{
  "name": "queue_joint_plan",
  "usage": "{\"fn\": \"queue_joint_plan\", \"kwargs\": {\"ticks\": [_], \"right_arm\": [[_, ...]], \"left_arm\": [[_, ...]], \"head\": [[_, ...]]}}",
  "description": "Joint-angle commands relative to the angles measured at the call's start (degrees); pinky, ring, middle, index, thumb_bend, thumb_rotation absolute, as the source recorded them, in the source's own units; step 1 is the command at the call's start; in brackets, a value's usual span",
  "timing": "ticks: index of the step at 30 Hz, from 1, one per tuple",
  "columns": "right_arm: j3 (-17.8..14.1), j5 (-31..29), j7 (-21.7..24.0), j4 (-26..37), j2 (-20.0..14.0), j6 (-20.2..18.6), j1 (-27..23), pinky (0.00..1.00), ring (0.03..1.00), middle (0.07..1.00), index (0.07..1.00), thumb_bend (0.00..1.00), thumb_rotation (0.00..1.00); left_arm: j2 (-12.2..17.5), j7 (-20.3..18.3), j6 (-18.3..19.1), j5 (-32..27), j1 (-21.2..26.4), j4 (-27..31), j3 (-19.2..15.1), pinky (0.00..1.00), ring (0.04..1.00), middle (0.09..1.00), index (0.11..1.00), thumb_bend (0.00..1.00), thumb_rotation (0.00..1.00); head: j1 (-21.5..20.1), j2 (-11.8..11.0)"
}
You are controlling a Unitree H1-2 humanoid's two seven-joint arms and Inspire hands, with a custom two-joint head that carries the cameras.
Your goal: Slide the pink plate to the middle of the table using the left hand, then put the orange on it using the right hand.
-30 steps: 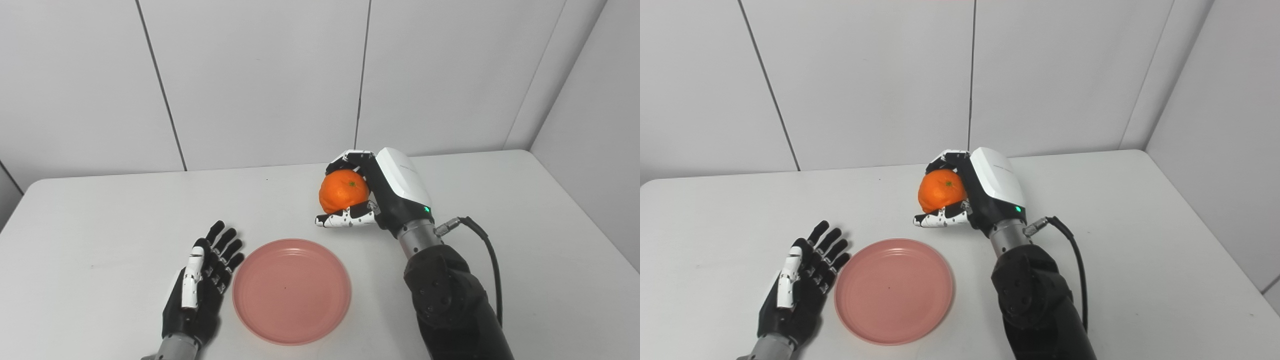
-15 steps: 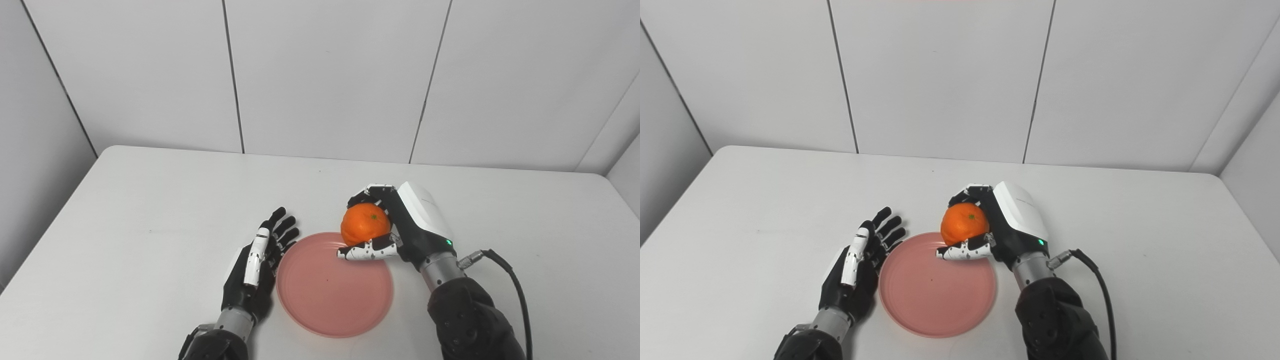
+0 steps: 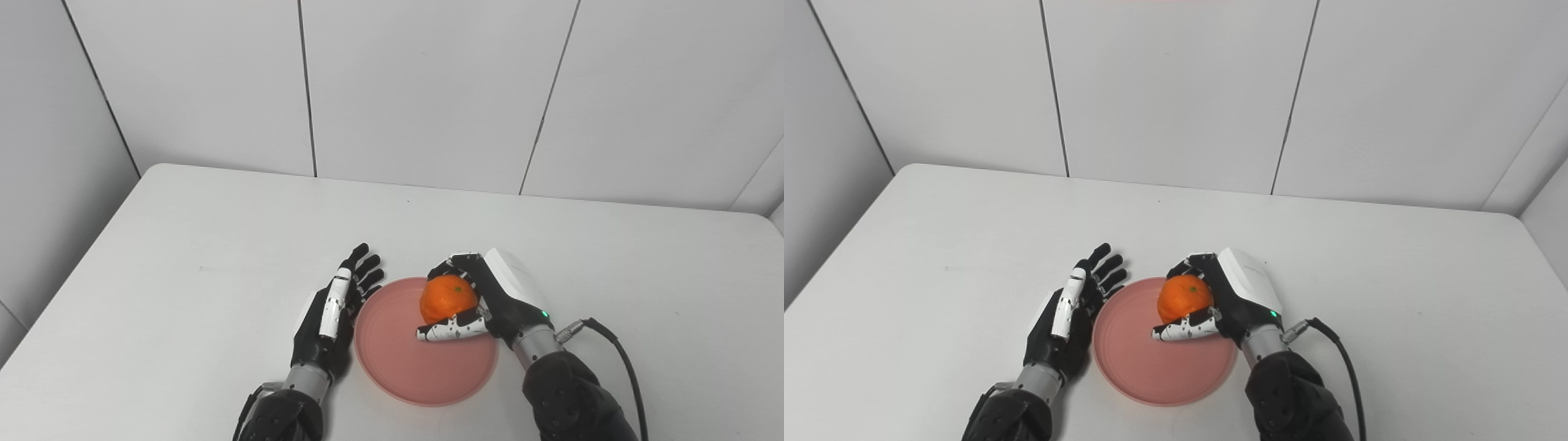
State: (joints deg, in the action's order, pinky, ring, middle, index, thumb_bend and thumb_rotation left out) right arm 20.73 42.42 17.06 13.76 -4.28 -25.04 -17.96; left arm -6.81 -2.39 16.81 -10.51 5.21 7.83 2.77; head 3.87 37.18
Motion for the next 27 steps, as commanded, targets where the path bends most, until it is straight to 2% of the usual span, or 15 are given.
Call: {"fn": "queue_joint_plan", "kwargs": {"ticks": [1, 21, 27], "right_arm": [[0.5, 0.1, -1.6, 0.2, 0.7, 2.2, -1.5, 0.35, 0.435, 0.459, 0.514, 0.53, 0.00], [5.6, 0.7, -3.4, -4.9, 1.0, 3.4, -1.6, 0.32, 0.403, 0.441, 0.528, 0.52, 0.00], [6.7, 2.2, -3.4, -4.2, 0.5, 2.9, -1.2, 0.37, 0.457, 0.462, 0.524, 0.53, 0.00]], "left_arm": [[-0.5, 0.6, -0.8, 0.9, 0.1, -0.5, 0.1, 0.90, 0.911, 0.918, 0.908, 0.39, 1.00], [-0.7, 1.7, -1.6, 2.2, 0.5, -1.2, -0.5, 0.90, 0.911, 0.918, 0.904, 0.37, 1.00], [-0.6, 1.6, -1.9, 2.2, 0.4, -1.1, -0.4, 0.90, 0.912, 0.918, 0.907, 0.37, 1.00]], "head": [[0.1, 0.0], [-0.1, 0.8], [-0.2, 1.0]]}}
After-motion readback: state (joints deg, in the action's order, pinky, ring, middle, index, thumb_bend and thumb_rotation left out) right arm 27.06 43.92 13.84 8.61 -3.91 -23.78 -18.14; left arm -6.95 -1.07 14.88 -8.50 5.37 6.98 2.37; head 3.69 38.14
